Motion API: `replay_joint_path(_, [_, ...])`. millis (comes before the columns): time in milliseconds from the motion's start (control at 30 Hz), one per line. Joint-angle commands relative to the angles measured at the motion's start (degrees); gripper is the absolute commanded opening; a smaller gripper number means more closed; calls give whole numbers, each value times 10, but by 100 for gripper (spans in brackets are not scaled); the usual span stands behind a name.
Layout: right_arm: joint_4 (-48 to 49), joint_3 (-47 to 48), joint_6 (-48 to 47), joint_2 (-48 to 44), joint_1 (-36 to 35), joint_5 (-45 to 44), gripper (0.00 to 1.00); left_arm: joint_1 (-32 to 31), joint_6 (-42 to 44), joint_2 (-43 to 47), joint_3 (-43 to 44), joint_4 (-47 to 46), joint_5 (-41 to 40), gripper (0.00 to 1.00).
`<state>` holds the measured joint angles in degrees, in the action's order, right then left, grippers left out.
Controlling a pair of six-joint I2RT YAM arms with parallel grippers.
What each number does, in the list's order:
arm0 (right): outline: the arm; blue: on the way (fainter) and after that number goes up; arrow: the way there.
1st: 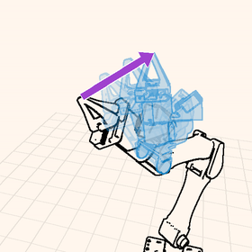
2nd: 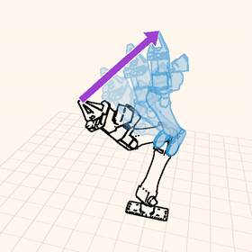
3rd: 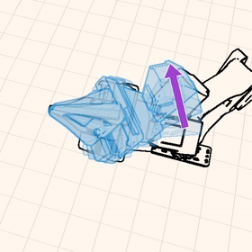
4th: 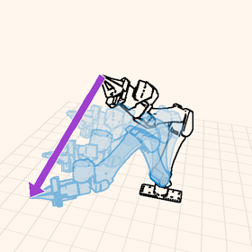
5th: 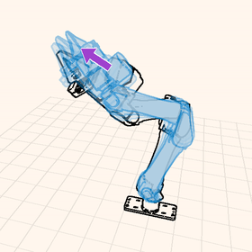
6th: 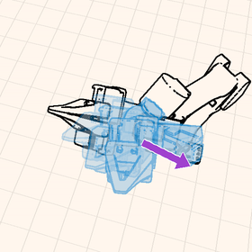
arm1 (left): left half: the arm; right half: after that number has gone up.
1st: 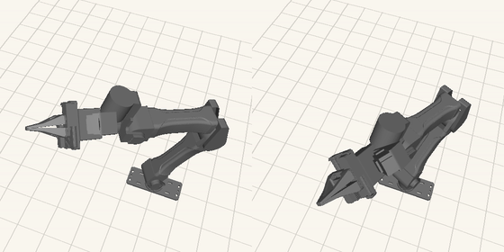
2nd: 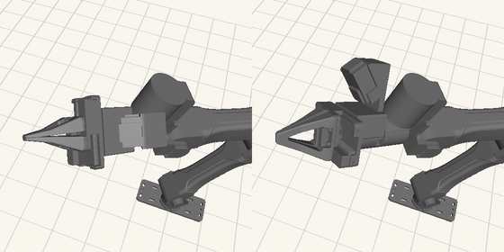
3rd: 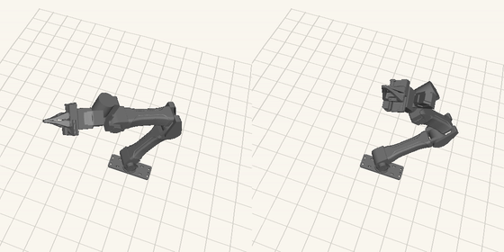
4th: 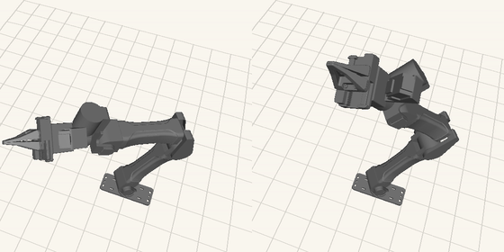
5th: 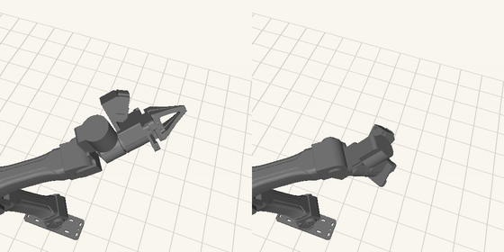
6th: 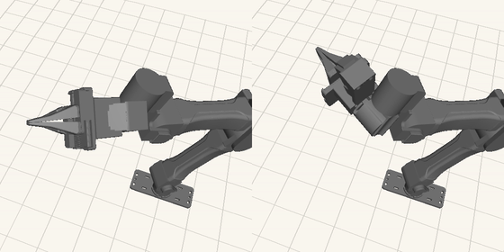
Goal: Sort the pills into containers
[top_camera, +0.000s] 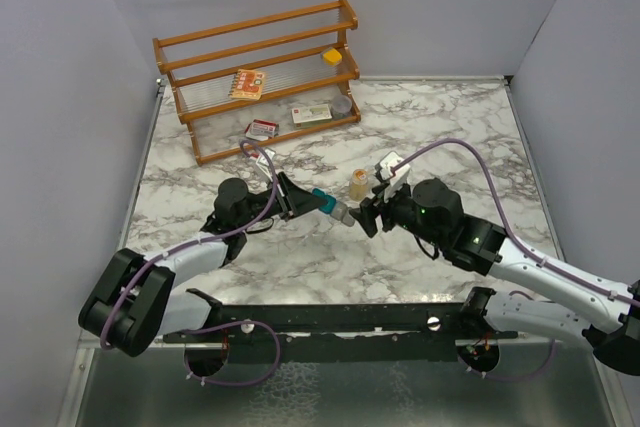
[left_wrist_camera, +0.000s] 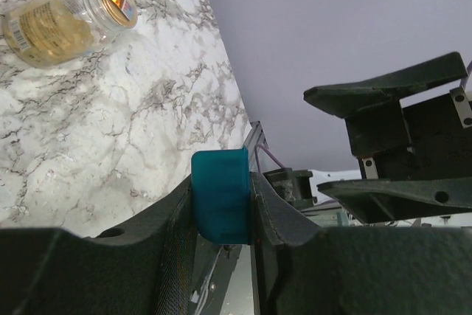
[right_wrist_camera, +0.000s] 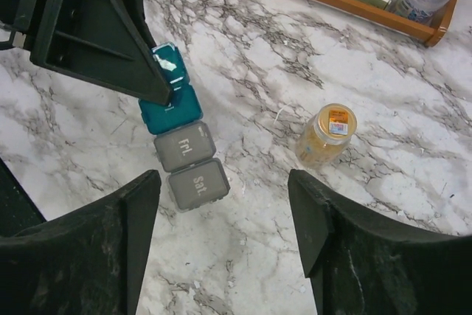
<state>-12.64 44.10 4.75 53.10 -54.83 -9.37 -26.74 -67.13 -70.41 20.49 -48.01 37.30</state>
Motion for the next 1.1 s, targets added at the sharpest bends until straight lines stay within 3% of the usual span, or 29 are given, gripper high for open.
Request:
replay_joint_path(0, [22,-12,-15,3,-8,-11,66,2,-32,-17,17,-18,-34,10])
replay_joint_path(167, [32,-19,-22,43,-17,-28,61,12,-65,-35,17,-19,-44,8])
replay_joint_path(733, [58,-19,-42,88,-30,-58,65,27,-84,-41,14,-19,-41,8])
replay_joint_path(1067, [65,-15,-39,119,-32,-76,60,27,-86,-19,-1,-19,-40,8])
